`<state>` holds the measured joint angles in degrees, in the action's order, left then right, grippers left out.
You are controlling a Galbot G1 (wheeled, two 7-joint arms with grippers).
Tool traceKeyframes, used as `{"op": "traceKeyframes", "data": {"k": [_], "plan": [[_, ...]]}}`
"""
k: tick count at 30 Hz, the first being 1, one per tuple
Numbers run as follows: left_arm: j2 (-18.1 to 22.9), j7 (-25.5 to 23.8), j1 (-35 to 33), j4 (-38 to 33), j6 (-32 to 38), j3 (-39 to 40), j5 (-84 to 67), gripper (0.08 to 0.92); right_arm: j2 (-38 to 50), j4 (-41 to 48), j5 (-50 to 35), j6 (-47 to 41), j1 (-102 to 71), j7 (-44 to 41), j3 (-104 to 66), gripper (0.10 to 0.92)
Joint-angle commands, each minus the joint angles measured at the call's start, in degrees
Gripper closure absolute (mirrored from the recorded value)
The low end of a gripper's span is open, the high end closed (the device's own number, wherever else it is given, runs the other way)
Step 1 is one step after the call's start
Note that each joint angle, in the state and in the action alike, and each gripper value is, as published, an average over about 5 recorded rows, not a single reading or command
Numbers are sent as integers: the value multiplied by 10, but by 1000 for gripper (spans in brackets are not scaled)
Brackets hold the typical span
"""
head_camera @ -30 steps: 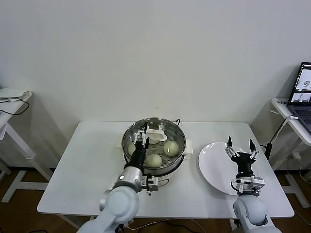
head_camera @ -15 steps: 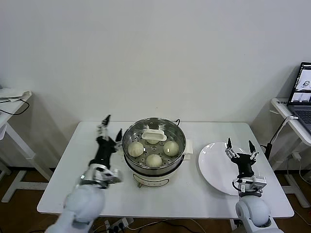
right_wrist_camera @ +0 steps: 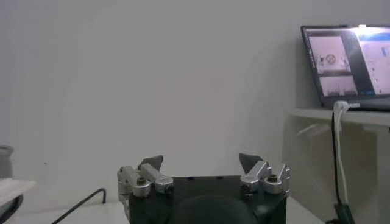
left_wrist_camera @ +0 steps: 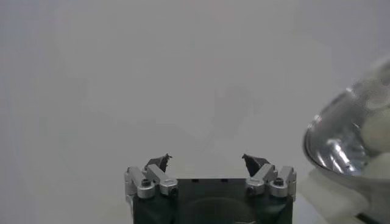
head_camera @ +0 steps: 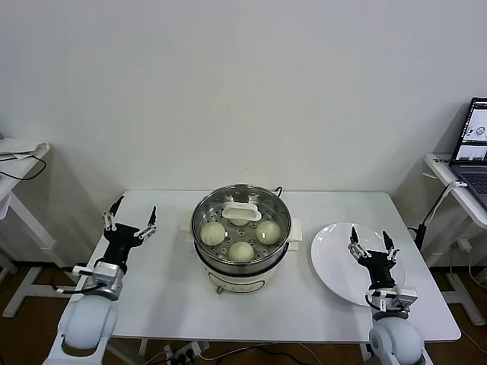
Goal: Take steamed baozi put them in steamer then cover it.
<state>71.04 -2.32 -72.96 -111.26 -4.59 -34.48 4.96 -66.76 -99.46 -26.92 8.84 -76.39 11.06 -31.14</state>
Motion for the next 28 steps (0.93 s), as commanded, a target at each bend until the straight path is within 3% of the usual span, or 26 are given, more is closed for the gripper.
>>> {"op": "traceKeyframes", "data": {"k": [1,28], "plan": [[14,-23,-43,27,76,-61,-181,177,-7,-1,-2,4,-25,-18,-8,203],[20,-30,-73,20,77,-56,-134,177,-23,-5,12,-1,-38,-48,-11,203]]}}
